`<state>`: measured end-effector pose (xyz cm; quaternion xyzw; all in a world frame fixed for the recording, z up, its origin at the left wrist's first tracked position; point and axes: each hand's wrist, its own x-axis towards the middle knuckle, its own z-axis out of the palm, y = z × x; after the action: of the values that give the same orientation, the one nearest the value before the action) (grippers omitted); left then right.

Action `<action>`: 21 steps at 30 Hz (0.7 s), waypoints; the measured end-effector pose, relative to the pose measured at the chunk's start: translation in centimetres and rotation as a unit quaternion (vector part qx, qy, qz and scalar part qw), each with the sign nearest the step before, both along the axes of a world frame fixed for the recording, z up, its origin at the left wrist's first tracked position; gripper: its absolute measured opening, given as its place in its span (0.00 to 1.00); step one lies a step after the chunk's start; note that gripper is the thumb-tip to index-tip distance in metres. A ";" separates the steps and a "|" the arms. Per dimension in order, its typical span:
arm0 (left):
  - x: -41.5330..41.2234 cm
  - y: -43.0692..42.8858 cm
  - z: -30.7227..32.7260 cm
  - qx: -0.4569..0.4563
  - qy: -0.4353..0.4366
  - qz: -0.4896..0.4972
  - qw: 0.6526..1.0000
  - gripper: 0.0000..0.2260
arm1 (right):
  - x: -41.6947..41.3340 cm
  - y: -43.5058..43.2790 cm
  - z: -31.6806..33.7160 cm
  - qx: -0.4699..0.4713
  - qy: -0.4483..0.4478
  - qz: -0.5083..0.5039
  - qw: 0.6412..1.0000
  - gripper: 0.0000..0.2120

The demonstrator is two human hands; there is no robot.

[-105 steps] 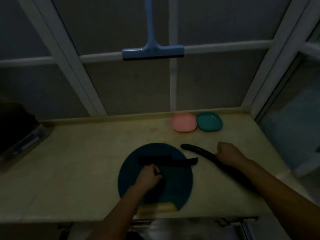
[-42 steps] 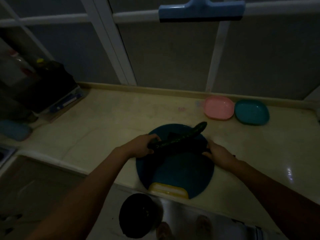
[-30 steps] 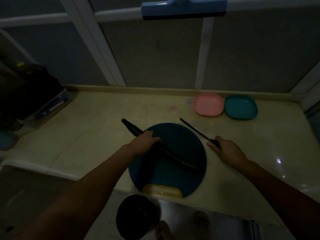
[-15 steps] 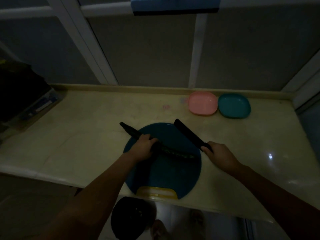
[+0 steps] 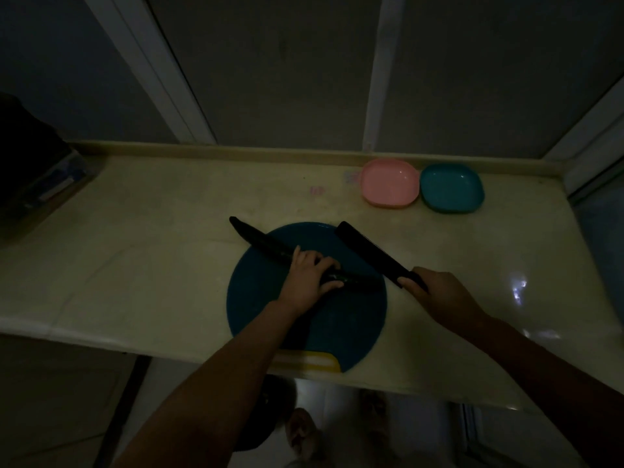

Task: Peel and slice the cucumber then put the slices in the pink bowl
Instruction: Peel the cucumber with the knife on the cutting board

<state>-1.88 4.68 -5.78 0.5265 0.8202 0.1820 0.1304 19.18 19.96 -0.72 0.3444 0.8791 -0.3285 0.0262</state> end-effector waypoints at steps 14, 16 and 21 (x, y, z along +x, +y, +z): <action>-1.8 -2.0 0.8 -0.002 -0.080 0.017 0.997 0.17 | 2.9 -1.3 -1.6 0.296 0.050 0.152 0.942 0.24; -1.5 -2.1 0.4 -0.004 -0.079 0.031 0.996 0.21 | 2.9 -2.3 -2.1 0.294 0.078 0.143 0.942 0.32; -1.0 -2.5 0.0 0.017 -0.077 0.046 0.996 0.20 | 2.8 -3.0 -4.0 0.294 0.096 0.143 0.940 0.36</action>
<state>-2.87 2.19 -5.78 0.4746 0.8280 0.2415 0.1758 21.93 17.01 -4.69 0.1740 0.9749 -0.0794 -0.1136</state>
